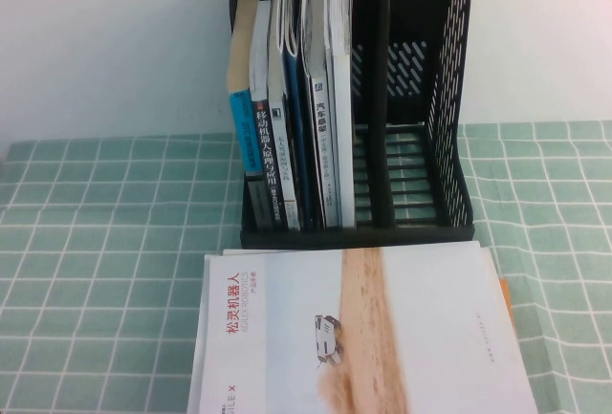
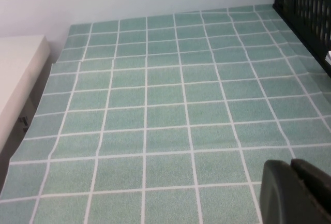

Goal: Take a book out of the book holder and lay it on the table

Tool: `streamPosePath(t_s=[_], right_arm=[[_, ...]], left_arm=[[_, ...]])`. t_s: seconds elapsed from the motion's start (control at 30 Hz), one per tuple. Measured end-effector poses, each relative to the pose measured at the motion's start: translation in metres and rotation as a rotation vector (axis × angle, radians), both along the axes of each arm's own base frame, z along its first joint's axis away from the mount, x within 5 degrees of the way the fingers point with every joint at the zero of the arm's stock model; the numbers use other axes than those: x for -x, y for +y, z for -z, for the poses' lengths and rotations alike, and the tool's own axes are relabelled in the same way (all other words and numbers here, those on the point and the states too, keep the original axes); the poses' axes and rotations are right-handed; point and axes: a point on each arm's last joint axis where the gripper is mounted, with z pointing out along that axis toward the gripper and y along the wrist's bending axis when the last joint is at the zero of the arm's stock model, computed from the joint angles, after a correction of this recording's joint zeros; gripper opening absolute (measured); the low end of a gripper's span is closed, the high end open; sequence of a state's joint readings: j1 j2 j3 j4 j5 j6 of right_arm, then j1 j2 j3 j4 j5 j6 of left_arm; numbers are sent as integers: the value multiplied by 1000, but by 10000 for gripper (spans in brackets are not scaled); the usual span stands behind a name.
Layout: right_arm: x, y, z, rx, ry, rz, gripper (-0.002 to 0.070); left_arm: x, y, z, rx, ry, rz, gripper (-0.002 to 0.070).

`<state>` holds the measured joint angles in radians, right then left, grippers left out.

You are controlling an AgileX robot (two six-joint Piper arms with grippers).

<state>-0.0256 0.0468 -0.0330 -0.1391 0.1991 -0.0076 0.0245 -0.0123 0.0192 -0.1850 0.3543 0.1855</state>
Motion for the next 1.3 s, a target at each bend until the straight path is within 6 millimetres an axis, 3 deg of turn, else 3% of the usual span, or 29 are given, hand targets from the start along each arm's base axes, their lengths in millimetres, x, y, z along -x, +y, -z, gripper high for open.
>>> streamPosePath(t_s=[0.1, 0.4, 1.3], right_arm=[[-1, 0, 15, 20, 33, 5, -2], [6, -2, 30, 7, 153, 34, -2], [7, -2, 31, -115, 153, 70, -2]], left_arm=[[0, 0, 0, 3, 0, -1, -2], [0, 0, 0, 5, 0, -2, -2], [0, 0, 0, 7, 0, -2, -2]])
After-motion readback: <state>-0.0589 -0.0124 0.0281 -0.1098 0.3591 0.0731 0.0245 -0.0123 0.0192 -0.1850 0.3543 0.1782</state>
